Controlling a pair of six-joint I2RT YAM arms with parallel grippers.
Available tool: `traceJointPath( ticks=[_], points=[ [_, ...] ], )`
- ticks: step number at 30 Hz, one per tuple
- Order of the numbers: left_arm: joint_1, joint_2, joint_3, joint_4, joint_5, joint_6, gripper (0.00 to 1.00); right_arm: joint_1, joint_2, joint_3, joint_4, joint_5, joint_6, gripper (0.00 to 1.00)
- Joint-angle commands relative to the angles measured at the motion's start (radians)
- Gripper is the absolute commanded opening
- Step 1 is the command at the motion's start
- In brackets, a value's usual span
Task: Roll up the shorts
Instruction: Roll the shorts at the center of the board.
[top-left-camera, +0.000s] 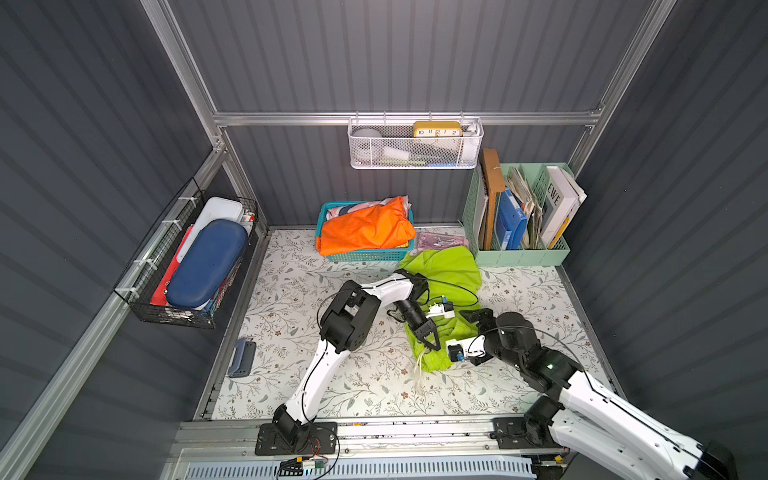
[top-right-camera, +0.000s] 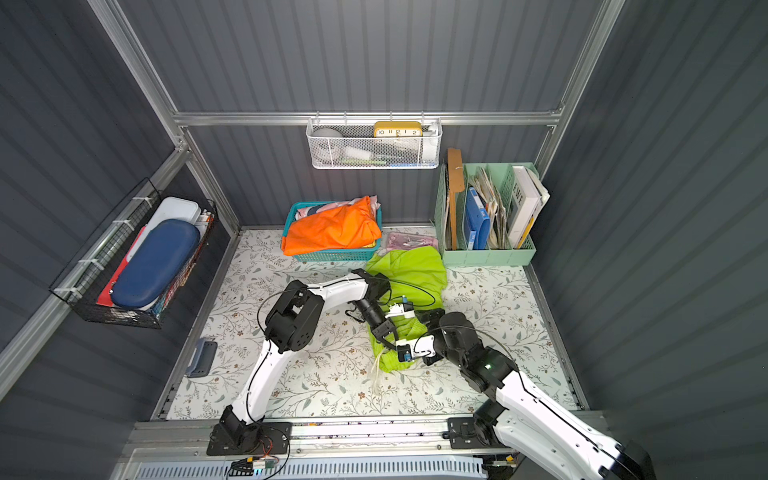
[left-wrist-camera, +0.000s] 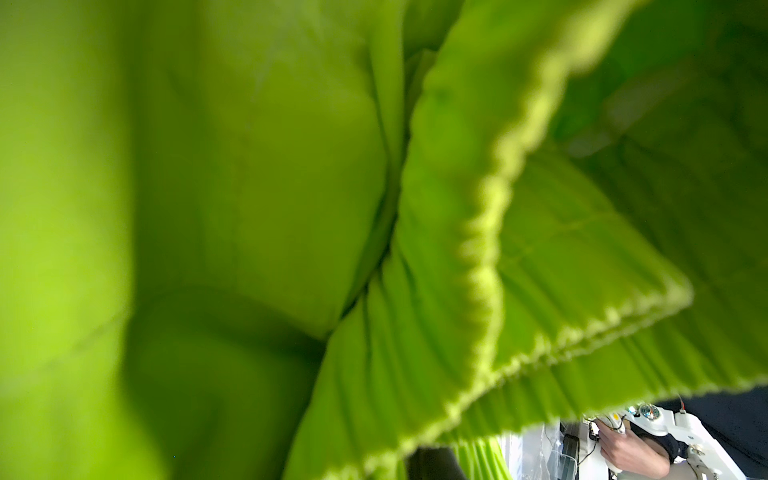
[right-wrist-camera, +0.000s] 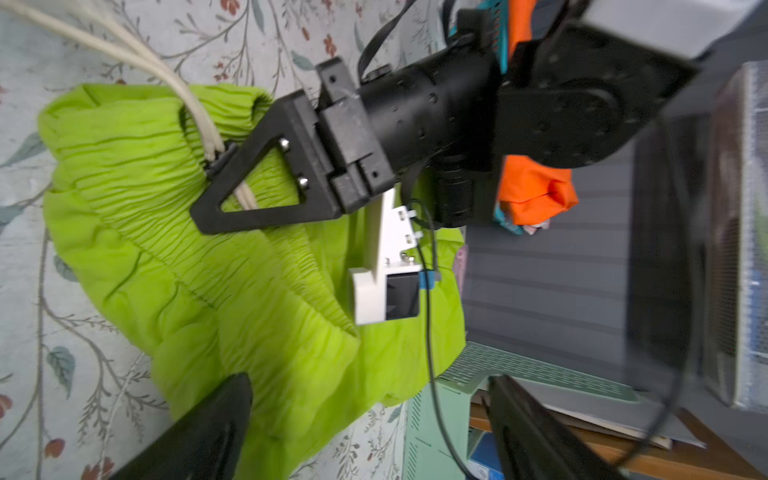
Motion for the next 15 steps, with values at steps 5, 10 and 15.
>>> traceJointPath(
  ticks=[5, 10, 15],
  points=[
    [0.020, 0.070, -0.019, 0.043, -0.187, -0.005, 0.14, 0.120, -0.080, 0.035, -0.350, -0.021, 0.048, 0.93],
    [0.024, 0.074, -0.016, 0.042, -0.189, -0.007, 0.14, 0.191, -0.041, 0.001, -0.366, -0.005, 0.044, 0.93],
    [0.025, 0.073, -0.017, 0.043, -0.192, -0.008, 0.15, 0.194, 0.048, -0.055, -0.188, 0.037, 0.026, 0.95]
  ],
)
